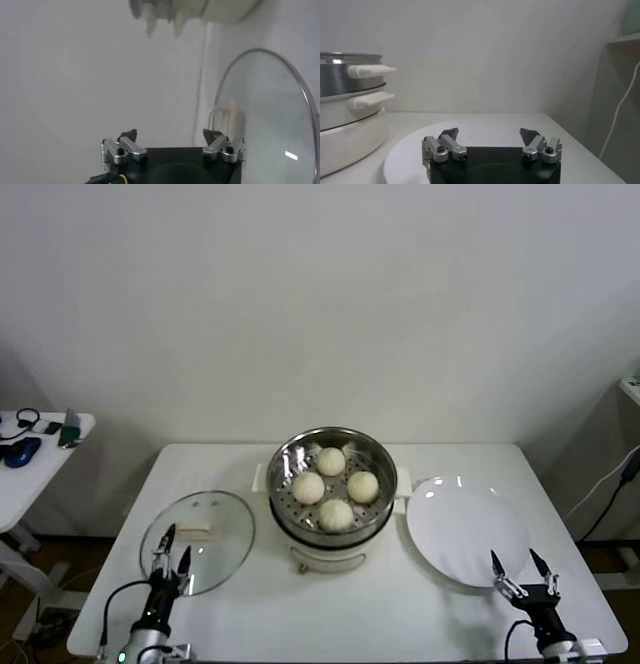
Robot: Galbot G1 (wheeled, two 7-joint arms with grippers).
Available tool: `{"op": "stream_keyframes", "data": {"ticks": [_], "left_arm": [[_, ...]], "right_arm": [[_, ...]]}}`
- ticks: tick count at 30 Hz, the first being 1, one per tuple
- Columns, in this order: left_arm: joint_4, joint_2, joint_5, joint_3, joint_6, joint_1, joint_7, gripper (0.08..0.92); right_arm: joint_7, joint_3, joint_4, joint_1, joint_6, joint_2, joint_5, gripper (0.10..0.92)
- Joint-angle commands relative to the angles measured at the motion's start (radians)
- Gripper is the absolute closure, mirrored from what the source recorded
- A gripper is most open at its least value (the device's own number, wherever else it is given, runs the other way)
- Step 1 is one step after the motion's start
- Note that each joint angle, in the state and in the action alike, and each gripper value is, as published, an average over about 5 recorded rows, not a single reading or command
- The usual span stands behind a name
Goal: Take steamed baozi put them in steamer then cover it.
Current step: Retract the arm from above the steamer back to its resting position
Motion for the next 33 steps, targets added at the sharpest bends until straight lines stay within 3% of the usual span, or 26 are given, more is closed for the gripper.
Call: {"op": "stream_keyframes", "data": {"ticks": [1,25,33], "left_arm": [[0.105,0.015,0.145,0.02,0.037,-0.093,0.014,0.177],[0.331,0.02,0.151,0.074,0.11,-0.315,0.04,0.183],[0.325,-0.001,0.166,0.063,0.115,-0.301,0.042,0.381]], "right_arm": [[0.004,0.004,0.003,-0.014,0.012,0.023,-0.027,0.203],[0.003,0.027,0.029,-0.03,0.004,0.068,-0.081,0.203],[0.003,0.023,0.027,-0.022,0.001,0.075,-0.095,0.203]]}}
